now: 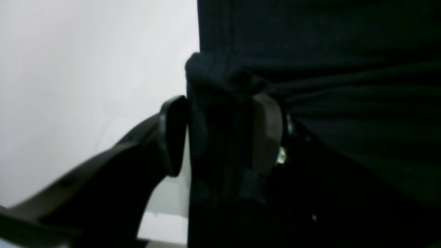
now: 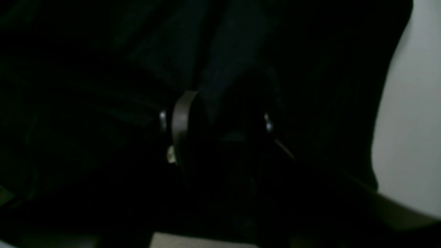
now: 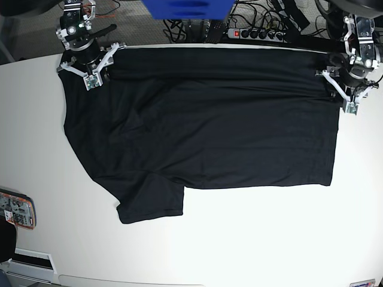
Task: Fold the T-shirt properly
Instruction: 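Release the edge and move both grippers down the shirt sides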
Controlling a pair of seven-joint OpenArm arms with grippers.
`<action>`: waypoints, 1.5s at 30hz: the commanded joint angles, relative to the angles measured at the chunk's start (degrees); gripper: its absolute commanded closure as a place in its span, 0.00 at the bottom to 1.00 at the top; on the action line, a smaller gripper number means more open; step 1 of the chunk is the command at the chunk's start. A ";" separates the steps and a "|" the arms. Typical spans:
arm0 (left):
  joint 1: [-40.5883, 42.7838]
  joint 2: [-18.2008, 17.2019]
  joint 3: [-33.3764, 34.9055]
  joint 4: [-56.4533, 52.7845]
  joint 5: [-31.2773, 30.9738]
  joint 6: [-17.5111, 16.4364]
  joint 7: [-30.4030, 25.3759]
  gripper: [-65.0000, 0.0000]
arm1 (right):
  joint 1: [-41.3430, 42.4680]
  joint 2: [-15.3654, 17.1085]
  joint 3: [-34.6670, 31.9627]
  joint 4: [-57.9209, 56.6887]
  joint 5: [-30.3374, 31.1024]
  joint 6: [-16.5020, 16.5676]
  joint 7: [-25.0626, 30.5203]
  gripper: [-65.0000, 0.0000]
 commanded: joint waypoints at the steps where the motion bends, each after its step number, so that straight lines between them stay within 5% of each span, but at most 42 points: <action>1: -0.80 -1.65 -0.12 -0.77 2.29 1.58 0.83 0.58 | -0.67 0.48 0.26 0.11 -1.39 -0.42 -2.45 0.66; 7: -4.58 -2.00 1.19 -2.44 8.71 1.58 0.74 0.58 | -0.67 0.48 0.26 0.20 -1.39 -0.42 -2.63 0.66; 18: 1.58 4.51 1.11 13.47 9.32 1.58 1.01 0.58 | 0.39 0.48 0.52 4.86 -1.31 -0.42 -2.80 0.66; 25: 2.28 4.68 0.32 15.93 9.32 1.58 1.09 0.58 | 1.88 0.39 0.79 6.88 -1.31 -0.42 -2.80 0.66; 36: -5.19 4.60 -1.18 11.97 9.50 1.58 0.92 0.58 | 11.64 0.48 0.79 6.17 -1.31 -0.42 -4.47 0.66; 41: -14.07 2.40 4.62 -0.33 9.41 1.58 0.74 0.58 | 22.90 0.48 -0.27 5.73 -1.39 -0.24 -9.13 0.66; 45: -14.42 1.96 7.52 -0.60 9.32 1.58 0.74 0.58 | 23.95 0.48 -1.15 3.54 -1.39 -0.15 -9.83 0.66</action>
